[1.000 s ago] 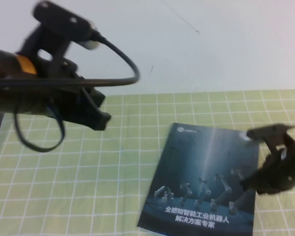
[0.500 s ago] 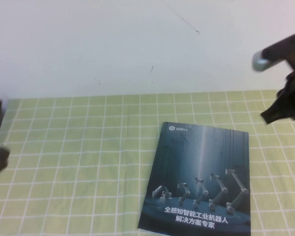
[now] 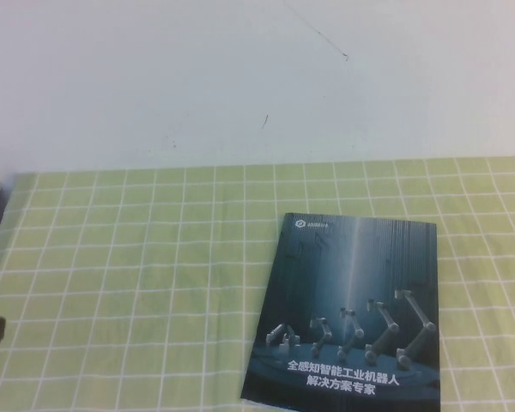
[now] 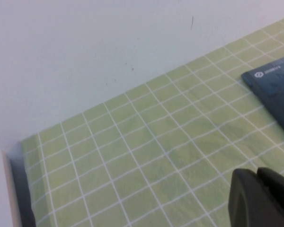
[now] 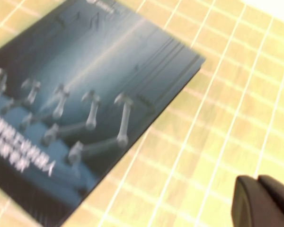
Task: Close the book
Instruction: 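Close the open booklet and leave it lying on the table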
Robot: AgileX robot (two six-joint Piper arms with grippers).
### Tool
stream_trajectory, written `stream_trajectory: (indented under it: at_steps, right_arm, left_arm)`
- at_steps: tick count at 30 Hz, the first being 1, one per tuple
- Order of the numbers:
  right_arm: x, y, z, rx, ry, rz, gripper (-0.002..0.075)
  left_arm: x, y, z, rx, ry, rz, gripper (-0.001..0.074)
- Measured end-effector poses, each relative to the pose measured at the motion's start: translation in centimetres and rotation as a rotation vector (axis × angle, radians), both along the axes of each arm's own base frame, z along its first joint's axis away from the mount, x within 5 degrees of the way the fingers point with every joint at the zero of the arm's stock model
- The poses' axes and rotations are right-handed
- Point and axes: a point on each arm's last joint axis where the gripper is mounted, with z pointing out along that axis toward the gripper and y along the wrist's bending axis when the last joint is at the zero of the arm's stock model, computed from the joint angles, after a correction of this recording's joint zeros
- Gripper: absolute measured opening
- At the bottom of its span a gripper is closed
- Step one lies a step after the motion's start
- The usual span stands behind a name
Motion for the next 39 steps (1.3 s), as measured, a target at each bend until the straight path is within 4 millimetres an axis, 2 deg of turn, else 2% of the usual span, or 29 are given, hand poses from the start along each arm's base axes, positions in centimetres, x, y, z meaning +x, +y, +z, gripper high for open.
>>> stream_trajectory:
  at_steps: [3, 7, 12, 18, 28, 31, 39]
  right_arm:
    - [-2.8, -0.9, -2.0, 0.012, -0.032, 0.004, -0.0003]
    - [-6.0, -2.0, -4.4, 0.037, -0.053, -0.008, -0.0003]
    - [-8.1, -2.7, -6.4, 0.056, -0.052, -0.024, -0.0003]
    - [-8.9, -2.9, -7.8, 0.041, 0.005, -0.03, -0.0003]
    - [-8.9, -2.9, -7.8, 0.042, 0.01, -0.03, -0.0003]
    - [-8.9, -2.9, -7.8, 0.042, 0.01, -0.03, -0.0003]
    - [-8.9, -2.9, -7.8, 0.042, 0.01, -0.03, -0.0003]
  left_arm:
    - [0.0, 0.0, -1.1, 0.014, 0.025, 0.0, -0.0003]
    - [0.0, -0.1, -1.6, 0.006, 0.044, -0.003, -0.0003]
    - [0.0, -0.1, -1.6, 0.0, 0.043, -0.004, -0.0003]
    - [0.0, -0.1, -1.6, -0.005, 0.045, -0.005, -0.0003]
    - [0.0, -0.1, -1.6, -0.006, 0.044, -0.006, -0.0003]
    - [-0.1, -0.1, -2.1, -0.007, 0.045, -0.009, -0.0003]
    - [-2.6, 1.8, -4.4, -0.127, -0.029, 0.118, -0.0003]
